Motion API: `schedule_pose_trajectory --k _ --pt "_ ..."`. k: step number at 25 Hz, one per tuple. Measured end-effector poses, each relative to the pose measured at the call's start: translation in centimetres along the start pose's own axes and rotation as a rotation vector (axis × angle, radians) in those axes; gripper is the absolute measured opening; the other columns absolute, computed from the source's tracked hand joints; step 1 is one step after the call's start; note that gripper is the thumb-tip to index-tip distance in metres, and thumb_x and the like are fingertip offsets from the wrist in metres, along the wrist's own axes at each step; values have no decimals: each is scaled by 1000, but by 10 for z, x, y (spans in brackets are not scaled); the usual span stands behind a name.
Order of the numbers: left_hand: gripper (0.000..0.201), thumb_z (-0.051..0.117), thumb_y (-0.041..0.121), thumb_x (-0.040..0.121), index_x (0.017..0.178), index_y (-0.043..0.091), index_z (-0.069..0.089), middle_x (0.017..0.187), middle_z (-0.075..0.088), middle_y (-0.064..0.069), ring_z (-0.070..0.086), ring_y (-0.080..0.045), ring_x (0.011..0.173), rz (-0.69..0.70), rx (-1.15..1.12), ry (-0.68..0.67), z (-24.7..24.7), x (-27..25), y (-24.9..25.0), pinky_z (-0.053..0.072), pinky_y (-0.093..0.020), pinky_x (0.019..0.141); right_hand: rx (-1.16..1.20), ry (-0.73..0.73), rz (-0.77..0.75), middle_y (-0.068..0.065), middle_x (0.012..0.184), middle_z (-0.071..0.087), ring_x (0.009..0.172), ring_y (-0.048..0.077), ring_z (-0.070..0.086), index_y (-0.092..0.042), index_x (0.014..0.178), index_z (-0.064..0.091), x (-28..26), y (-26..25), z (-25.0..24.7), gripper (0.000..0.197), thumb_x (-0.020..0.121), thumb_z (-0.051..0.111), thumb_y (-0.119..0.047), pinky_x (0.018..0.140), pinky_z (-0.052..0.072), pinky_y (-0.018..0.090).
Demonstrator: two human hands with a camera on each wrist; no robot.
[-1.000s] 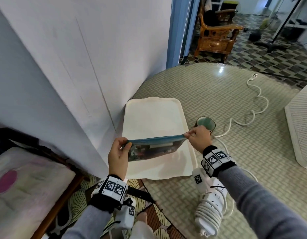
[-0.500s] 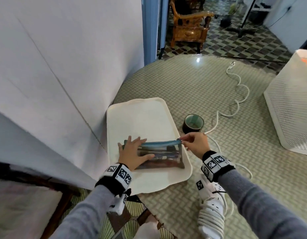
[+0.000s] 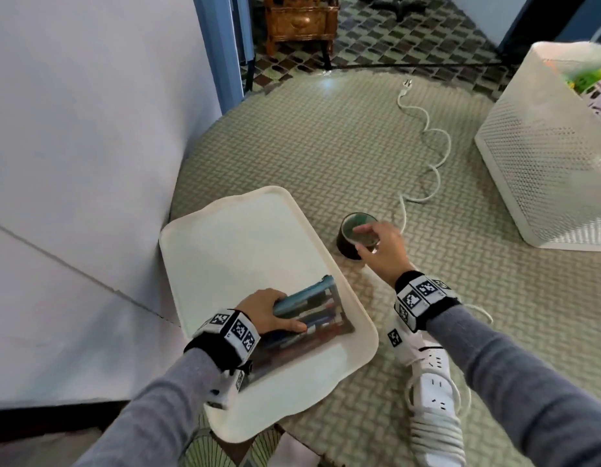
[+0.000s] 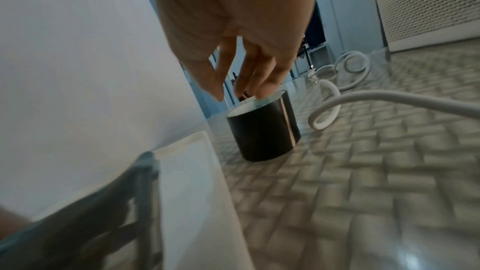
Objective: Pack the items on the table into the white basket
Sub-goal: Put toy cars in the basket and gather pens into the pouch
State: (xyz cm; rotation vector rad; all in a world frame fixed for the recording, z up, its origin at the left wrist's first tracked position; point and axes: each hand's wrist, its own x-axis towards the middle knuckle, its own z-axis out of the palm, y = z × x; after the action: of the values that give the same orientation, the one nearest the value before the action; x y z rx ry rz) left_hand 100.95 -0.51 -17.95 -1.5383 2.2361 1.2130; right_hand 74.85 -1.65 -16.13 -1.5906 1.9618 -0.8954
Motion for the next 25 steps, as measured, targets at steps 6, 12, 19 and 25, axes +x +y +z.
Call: schedule_pose_trajectory --k 6,12,19,25 --pt "36 69 58 75 92 33 50 83 60 9 56 -12 74 122 -114 44 -3 0 -7 42 -27 68 -275 -205 143 11 148 28 136 34 26 -25 147 26 36 23 6 101 66 82 -46 112 28 49" --pt "61 67 75 55 96 33 53 85 67 8 65 -12 76 99 -306 229 -12 -7 -15 53 -33 74 -90 -38 127 6 132 41 122 22 45 -20 141 36 25 19 6 94 63 86 -36 101 40 36" --pt "57 76 62 57 102 36 54 95 71 6 68 -11 85 246 -555 322 -29 -10 48 56 -40 82 160 259 106 0 123 37 113 8 41 -16 129 42 -28 18 -62 83 61 88 -30 97 32 17" --pt "48 79 38 70 110 28 54 101 70 2 69 -13 89 370 -622 309 -4 0 145 58 -31 77 186 359 76 -1 128 38 118 5 39 -15 133 40 -82 64 -146 84 63 86 -25 103 32 17"
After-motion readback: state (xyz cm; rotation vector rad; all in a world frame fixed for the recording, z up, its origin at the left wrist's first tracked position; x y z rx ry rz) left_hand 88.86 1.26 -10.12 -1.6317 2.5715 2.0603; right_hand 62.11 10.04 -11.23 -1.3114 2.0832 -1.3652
